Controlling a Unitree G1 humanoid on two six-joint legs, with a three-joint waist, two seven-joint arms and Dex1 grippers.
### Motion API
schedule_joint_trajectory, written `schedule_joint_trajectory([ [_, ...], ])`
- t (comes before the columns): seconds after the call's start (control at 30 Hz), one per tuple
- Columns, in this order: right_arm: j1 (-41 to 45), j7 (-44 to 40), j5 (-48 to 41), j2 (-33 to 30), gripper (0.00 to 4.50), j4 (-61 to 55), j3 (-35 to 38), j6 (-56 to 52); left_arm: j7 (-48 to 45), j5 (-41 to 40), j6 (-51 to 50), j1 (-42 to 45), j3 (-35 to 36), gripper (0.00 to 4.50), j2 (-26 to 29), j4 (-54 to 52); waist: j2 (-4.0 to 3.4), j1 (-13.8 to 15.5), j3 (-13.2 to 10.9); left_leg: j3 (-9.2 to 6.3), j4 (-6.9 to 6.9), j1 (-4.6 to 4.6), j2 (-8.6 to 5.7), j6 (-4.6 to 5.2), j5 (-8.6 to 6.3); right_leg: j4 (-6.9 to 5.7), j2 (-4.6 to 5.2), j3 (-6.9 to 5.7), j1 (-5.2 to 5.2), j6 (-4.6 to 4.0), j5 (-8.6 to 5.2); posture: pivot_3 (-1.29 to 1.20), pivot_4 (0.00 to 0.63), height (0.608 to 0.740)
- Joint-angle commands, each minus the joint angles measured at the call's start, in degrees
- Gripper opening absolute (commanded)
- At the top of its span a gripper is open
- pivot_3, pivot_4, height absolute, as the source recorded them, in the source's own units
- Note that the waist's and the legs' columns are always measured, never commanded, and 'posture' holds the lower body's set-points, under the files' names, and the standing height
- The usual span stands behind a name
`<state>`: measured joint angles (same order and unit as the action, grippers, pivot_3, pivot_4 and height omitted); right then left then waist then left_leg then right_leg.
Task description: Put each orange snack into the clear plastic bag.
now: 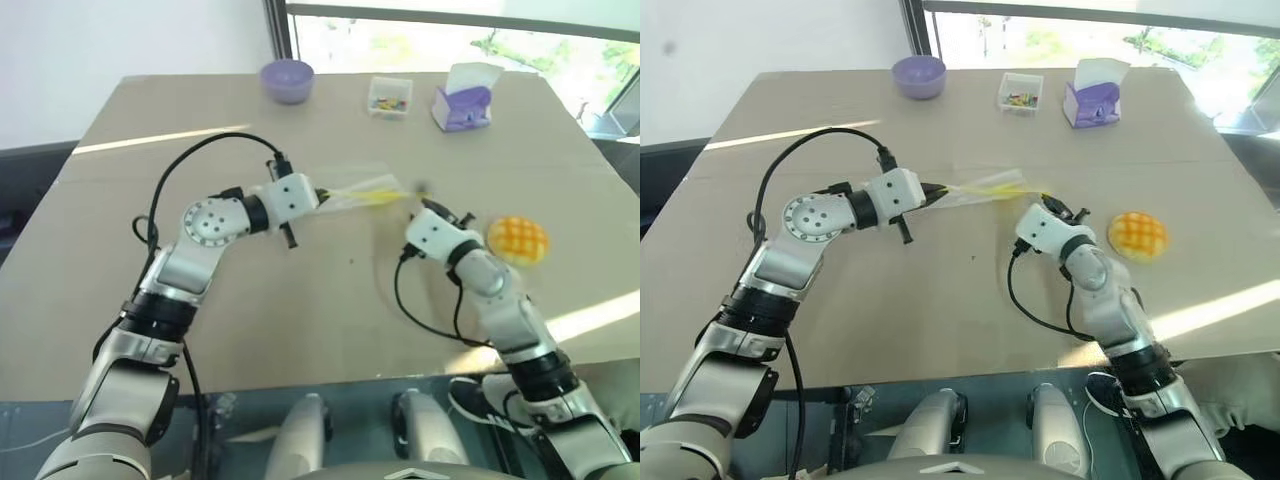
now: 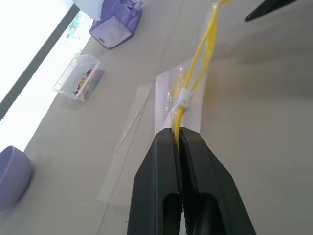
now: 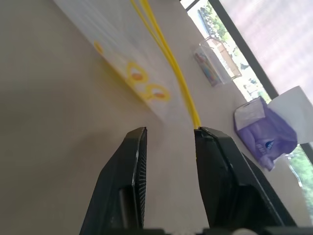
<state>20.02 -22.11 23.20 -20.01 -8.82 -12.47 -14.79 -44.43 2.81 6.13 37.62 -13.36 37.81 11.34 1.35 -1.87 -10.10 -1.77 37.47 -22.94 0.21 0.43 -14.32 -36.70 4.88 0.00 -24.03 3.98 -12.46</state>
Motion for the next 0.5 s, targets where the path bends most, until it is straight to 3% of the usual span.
schedule_joint_trajectory([
  [0.03, -2.56, -5.63, -7.90, -1.20, 1.40, -10.31, 4.49, -1.81, 1.40, 1.10, 6.39, 1.06, 1.58, 0.00, -0.84, 2.52, 0.00, -0.03, 0.00, 0.00, 0.00, 0.01, 0.01, 0.00, 0.00, -0.01, 0.00, 0.00, 0.00, 0.00, 0.00, 0.00, 0.150, 0.737],
  [0.07, -3.07, -6.21, -8.83, -1.48, 1.40, -11.88, 5.12, -2.56, 1.58, 1.40, 7.71, 1.13, 1.61, 0.00, -1.01, 3.32, 0.00, -0.04, 0.00, 0.00, 0.01, 0.01, 0.01, 0.00, 0.00, -0.02, 0.00, 0.00, 0.00, 0.00, 0.00, 0.00, 0.150, 0.737],
  [0.2, -1.02, -7.56, -12.67, 1.12, 0.06, -14.09, 3.62, -6.35, 1.56, 0.57, 11.06, 0.84, 2.35, 0.00, -2.25, 5.07, 0.00, -0.17, 0.00, -0.01, 0.08, 0.10, 0.03, 0.01, 0.00, -0.13, -0.03, 0.00, 0.04, 0.00, 0.00, 0.00, 0.150, 0.737],
  [0.5, 7.30, -5.22, -12.38, 6.35, 0.06, -4.28, -1.28, -4.78, 0.85, 0.70, 12.43, 0.00, 3.24, 0.00, -2.79, 3.64, 0.00, -0.06, 0.00, -0.03, 0.18, 0.10, 0.05, 0.01, 0.00, -0.17, -0.05, -0.02, 0.10, 0.00, 0.01, 0.00, 0.150, 0.737],
])
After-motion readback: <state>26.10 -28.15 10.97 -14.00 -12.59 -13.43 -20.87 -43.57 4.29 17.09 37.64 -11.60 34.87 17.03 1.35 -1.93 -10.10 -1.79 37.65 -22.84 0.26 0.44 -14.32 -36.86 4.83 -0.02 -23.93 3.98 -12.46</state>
